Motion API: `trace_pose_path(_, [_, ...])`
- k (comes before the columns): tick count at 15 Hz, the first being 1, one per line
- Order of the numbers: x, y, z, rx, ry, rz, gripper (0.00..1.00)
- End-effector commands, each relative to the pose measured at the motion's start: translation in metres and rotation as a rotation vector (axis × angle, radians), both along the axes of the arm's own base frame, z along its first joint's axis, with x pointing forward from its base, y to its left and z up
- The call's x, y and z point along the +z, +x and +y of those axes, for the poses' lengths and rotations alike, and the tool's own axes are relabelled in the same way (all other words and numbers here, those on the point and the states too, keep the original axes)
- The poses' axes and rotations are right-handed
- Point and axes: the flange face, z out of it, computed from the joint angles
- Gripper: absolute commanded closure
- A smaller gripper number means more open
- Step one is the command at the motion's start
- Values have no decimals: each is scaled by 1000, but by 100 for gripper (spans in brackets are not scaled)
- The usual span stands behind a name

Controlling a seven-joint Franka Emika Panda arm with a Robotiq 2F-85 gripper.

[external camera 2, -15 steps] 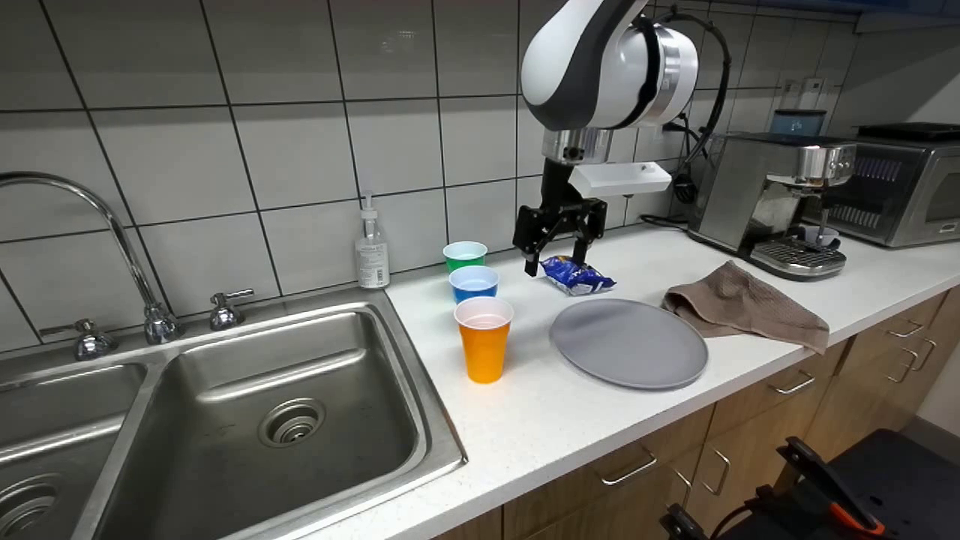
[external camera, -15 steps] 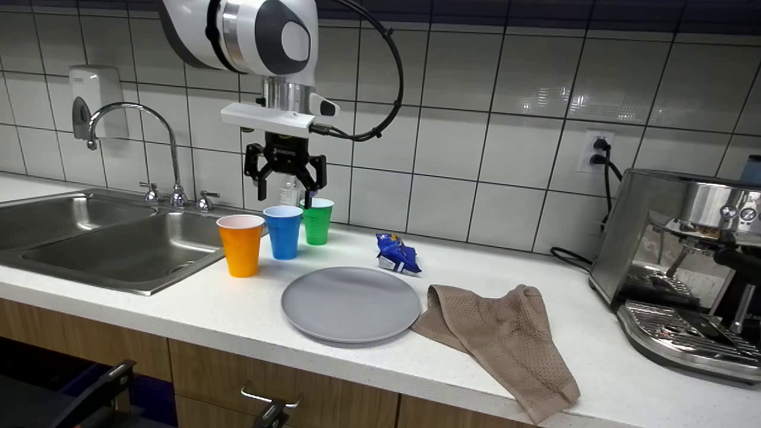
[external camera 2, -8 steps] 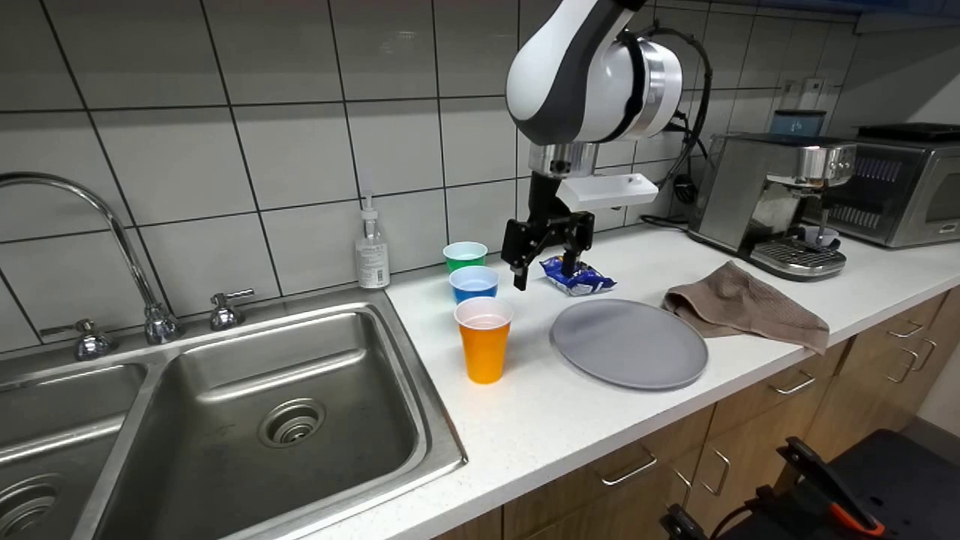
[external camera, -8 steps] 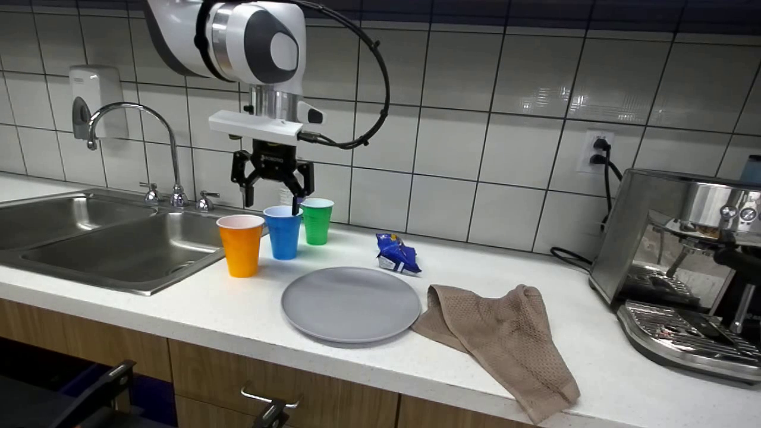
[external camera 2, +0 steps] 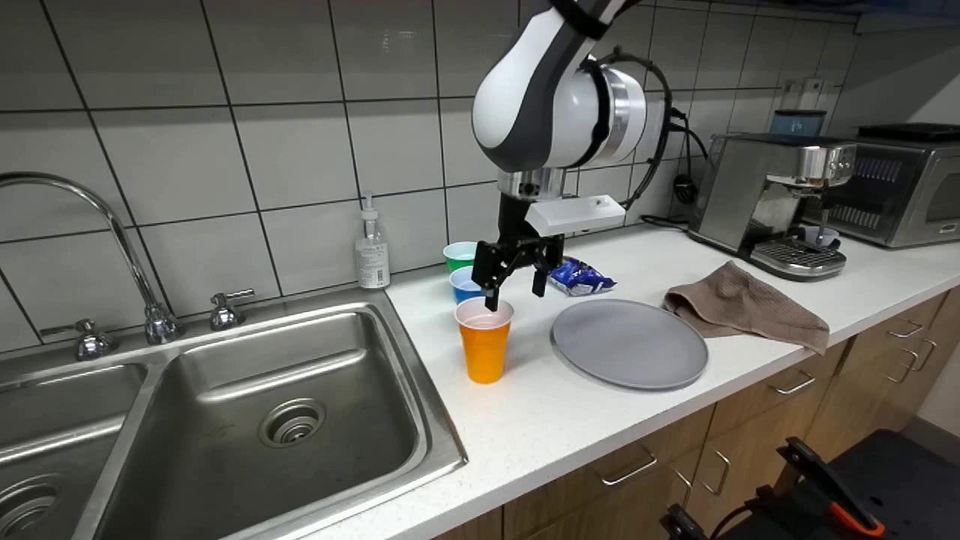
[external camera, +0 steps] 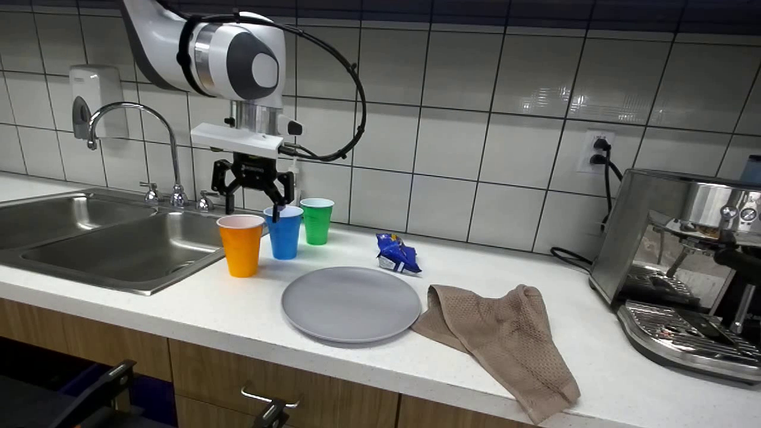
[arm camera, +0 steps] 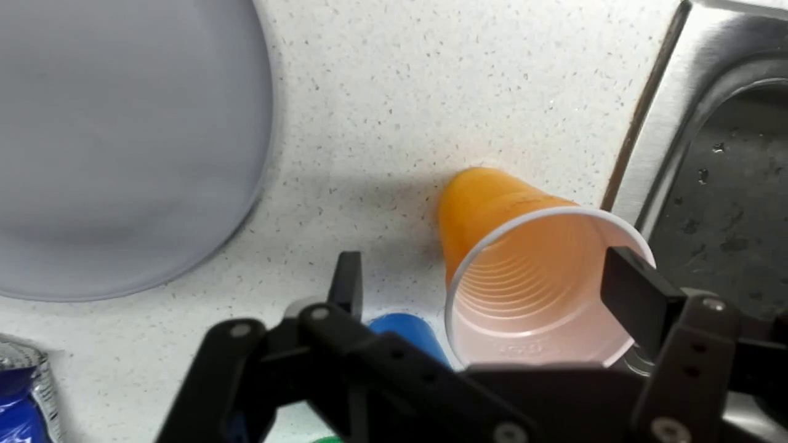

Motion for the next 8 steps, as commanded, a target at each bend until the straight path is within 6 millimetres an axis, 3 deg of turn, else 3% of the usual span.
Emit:
trace_pose_path(1, [-4, 10, 9, 0, 5, -26, 0])
trace_pose_path(8, [-14, 14, 12, 5, -5, -57, 0])
